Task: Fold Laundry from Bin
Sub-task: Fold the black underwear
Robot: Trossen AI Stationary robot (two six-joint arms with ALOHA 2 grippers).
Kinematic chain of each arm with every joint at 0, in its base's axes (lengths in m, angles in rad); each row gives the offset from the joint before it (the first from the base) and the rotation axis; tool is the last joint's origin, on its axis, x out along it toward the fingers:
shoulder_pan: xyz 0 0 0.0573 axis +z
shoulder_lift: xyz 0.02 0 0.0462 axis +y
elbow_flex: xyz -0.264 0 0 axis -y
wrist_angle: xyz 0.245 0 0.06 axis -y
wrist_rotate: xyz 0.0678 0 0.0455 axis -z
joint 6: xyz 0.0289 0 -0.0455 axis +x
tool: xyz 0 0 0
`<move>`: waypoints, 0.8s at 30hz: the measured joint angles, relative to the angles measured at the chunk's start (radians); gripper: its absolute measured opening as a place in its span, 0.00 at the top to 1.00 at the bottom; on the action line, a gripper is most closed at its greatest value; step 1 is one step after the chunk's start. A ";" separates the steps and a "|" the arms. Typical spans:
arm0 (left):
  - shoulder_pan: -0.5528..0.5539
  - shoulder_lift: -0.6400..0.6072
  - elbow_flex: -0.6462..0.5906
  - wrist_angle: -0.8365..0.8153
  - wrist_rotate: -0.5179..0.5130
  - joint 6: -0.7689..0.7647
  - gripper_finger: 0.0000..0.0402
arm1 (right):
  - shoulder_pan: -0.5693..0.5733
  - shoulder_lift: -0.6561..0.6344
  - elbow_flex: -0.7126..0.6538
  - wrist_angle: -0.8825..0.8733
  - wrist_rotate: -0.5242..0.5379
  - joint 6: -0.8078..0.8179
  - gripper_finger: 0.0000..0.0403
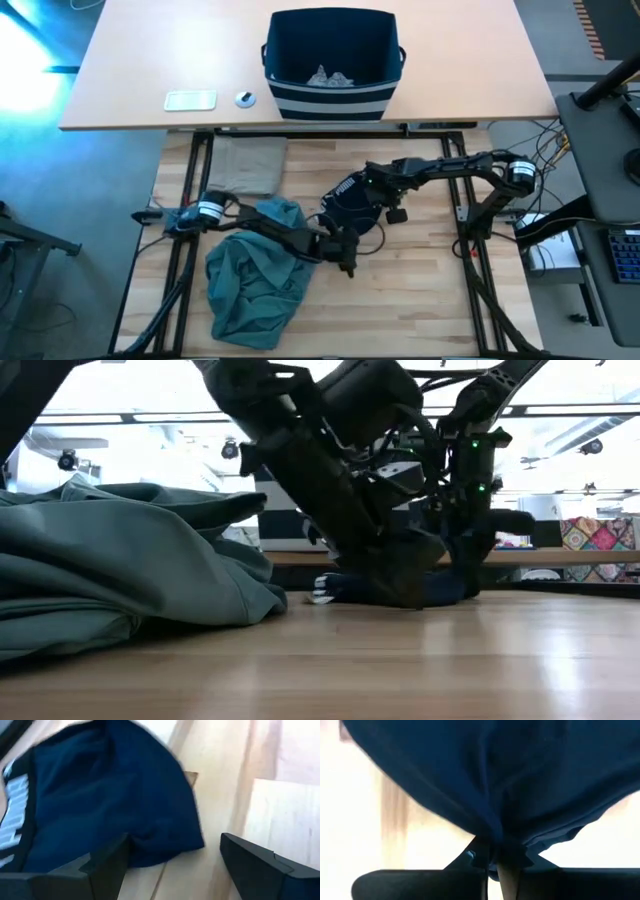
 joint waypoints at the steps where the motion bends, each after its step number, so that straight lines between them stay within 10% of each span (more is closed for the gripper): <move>1: 0.008 0.003 0.003 -0.001 0.002 -0.023 0.27 | 0.000 0.000 0.000 -0.015 -0.003 0.007 0.97; 10: 0.058 0.026 -0.002 0.078 0.080 0.060 0.38 | 0.000 -0.003 0.019 -0.051 -0.048 0.059 0.97; 18: 0.121 -0.014 -0.006 -0.022 0.101 0.092 0.94 | 0.000 -0.033 0.102 -0.218 -0.048 0.054 0.97; 24: 0.146 -0.199 -0.009 -0.181 0.106 0.099 0.99 | 0.000 -0.057 0.239 -0.469 -0.063 0.040 0.97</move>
